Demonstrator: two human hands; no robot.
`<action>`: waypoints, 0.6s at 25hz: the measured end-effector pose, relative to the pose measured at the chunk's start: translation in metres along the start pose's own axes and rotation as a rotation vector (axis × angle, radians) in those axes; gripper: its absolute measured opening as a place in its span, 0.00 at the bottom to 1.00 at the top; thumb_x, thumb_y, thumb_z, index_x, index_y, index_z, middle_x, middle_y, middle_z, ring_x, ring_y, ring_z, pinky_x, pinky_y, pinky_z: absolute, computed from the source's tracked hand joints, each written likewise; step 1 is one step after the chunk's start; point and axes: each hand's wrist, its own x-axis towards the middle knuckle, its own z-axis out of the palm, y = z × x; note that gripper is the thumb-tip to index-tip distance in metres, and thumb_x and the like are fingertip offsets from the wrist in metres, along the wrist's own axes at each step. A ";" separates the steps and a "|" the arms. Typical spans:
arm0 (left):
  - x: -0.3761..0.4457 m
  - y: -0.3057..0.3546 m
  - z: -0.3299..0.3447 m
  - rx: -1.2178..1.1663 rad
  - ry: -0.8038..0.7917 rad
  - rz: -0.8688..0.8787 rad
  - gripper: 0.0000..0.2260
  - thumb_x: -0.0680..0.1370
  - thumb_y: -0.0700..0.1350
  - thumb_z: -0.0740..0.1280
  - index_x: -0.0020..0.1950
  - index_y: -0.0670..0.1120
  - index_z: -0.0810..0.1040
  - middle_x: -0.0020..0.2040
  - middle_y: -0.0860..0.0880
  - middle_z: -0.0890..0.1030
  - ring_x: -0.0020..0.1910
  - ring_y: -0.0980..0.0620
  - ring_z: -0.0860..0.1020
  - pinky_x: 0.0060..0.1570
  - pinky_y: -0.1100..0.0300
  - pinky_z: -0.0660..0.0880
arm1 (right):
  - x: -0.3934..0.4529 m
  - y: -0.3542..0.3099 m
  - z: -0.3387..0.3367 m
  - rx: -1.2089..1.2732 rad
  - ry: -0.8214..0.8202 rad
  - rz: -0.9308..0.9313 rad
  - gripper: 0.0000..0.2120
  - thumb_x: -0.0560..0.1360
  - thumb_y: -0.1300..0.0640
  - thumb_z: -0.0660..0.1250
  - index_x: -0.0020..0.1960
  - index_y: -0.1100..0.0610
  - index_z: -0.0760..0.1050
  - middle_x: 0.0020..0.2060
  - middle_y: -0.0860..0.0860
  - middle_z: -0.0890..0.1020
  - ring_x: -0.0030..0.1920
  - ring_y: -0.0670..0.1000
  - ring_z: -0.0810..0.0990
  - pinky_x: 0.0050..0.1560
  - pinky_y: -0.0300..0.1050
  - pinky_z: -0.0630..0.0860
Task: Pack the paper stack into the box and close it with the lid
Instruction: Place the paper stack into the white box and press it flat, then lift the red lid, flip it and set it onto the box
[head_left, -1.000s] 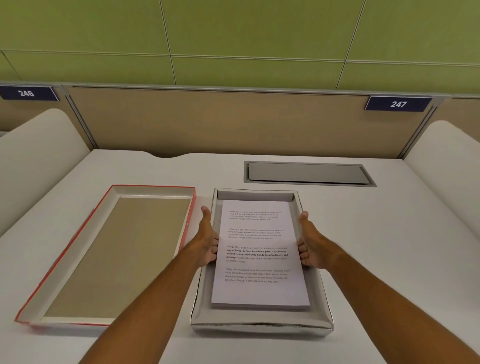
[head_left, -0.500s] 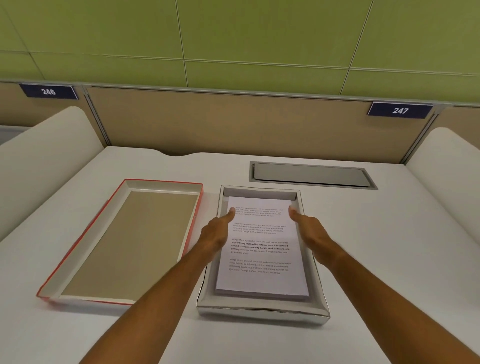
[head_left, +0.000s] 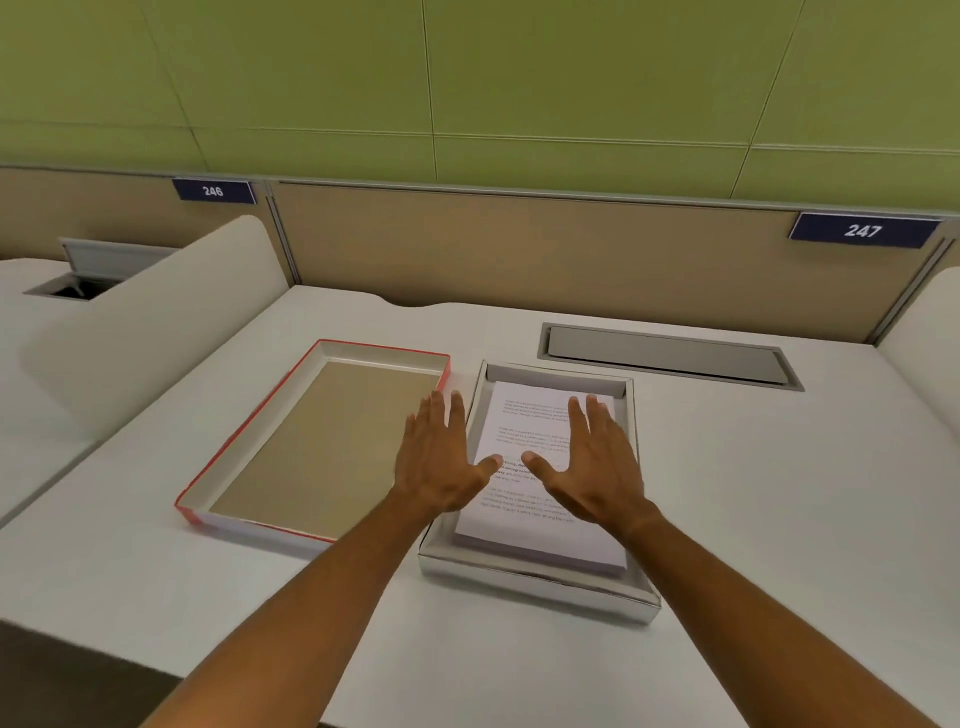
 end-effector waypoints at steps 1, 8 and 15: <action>-0.004 -0.004 -0.001 0.038 0.018 0.006 0.45 0.72 0.71 0.54 0.79 0.48 0.39 0.80 0.43 0.41 0.79 0.42 0.42 0.75 0.46 0.41 | -0.003 -0.003 0.002 -0.030 -0.001 -0.038 0.58 0.60 0.19 0.33 0.80 0.53 0.39 0.80 0.54 0.41 0.80 0.57 0.40 0.76 0.55 0.37; -0.016 -0.037 -0.002 0.112 0.019 0.001 0.45 0.73 0.69 0.54 0.79 0.45 0.40 0.80 0.41 0.41 0.79 0.42 0.41 0.75 0.47 0.39 | -0.010 -0.033 0.012 -0.136 0.020 -0.115 0.60 0.56 0.20 0.24 0.79 0.54 0.37 0.80 0.56 0.39 0.79 0.58 0.36 0.76 0.57 0.34; 0.005 -0.086 0.004 0.039 -0.062 -0.016 0.44 0.74 0.65 0.58 0.79 0.43 0.43 0.80 0.40 0.44 0.79 0.42 0.45 0.76 0.48 0.46 | -0.001 -0.070 0.033 -0.187 0.043 -0.014 0.60 0.57 0.21 0.25 0.80 0.54 0.37 0.80 0.57 0.39 0.79 0.58 0.37 0.77 0.58 0.35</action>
